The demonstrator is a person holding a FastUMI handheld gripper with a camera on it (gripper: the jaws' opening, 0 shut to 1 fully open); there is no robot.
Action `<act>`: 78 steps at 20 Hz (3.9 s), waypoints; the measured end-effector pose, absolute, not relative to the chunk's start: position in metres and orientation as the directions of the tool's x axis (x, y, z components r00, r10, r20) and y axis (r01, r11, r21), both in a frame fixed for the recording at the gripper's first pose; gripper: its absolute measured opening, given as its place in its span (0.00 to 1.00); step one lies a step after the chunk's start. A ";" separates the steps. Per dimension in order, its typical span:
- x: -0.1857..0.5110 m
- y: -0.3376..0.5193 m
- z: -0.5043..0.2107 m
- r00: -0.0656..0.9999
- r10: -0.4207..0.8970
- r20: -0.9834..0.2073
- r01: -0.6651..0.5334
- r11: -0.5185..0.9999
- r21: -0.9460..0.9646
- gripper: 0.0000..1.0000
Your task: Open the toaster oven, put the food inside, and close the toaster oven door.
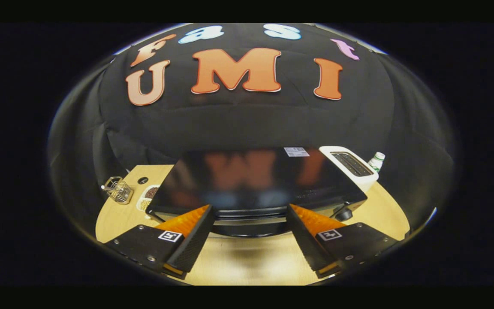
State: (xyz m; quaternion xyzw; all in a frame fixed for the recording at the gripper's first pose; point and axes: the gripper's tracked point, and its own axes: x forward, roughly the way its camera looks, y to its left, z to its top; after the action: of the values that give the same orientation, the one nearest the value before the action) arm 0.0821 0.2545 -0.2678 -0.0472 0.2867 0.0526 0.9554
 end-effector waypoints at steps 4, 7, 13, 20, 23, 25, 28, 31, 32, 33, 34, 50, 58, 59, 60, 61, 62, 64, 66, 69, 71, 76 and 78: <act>0.069 0.254 -0.270 0.817 0.063 -0.573 -0.119 0.991 -0.061 0.99; 0.054 0.250 -0.272 0.804 0.060 -0.592 -0.111 0.992 -0.051 0.99; 0.014 0.239 -0.285 0.743 0.063 -0.666 -0.108 0.994 -0.026 0.99; -0.037 0.225 -0.323 0.667 0.063 -0.743 -0.110 0.994 -0.015 0.99; -0.055 0.220 -0.348 0.645 0.056 -0.762 -0.103 0.995 -0.013 0.99; -0.062 0.215 -0.367 0.637 0.037 -0.770 -0.103 0.994 -0.037 0.99; -0.065 0.206 -0.393 0.639 0.016 -0.769 -0.101 0.993 -0.063 0.99; -0.068 0.202 -0.411 0.616 0.012 -0.788 -0.110 0.991 -0.071 0.99; -0.066 0.201 -0.413 0.620 0.007 -0.785 -0.116 0.990 -0.083 0.99; -0.065 0.202 -0.414 0.622 0.006 -0.783 -0.121 0.989 -0.089 0.99; -0.063 0.203 -0.414 0.629 0.012 -0.778 -0.135 0.987 -0.093 0.99; -0.007 0.047 -0.267 0.763 0.124 -0.634 -0.104 0.992 0.069 0.99; -0.018 -0.029 -0.299 0.640 0.172 -0.749 -0.069 0.984 0.167 0.99; -0.021 -0.030 -0.305 0.614 0.193 -0.765 -0.075 0.980 0.187 0.99; -0.023 -0.032 -0.311 0.590 0.211 -0.779 -0.081 0.976 0.203 0.99; -0.027 -0.031 -0.318 0.555 0.237 -0.797 -0.091 0.970 0.225 0.99; -0.030 -0.028 -0.324 0.526 0.263 -0.809 -0.101 0.964 0.247 0.99; -0.039 -0.018 -0.337 0.463 0.313 -0.829 -0.131 0.949 0.285 0.99; -0.053 -0.018 -0.356 0.389 0.320 -0.864 -0.171 0.946 0.274 0.99; -0.065 -0.013 -0.377 0.293 0.334 -0.896 -0.192 0.939 0.287 0.99; -0.067 -0.010 -0.382 0.257 0.348 -0.902 -0.182 0.934 0.308 0.96; -0.063 -0.008 -0.381 0.232 0.368 -0.900 -0.130 0.929 0.347 0.60; -0.059 -0.004 -0.373 0.258 0.395 -0.882 -0.119 0.918 0.377 0.43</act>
State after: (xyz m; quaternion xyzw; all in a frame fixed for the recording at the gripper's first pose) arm -0.0591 -0.0039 -0.3725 0.1178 0.5866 0.1640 0.7843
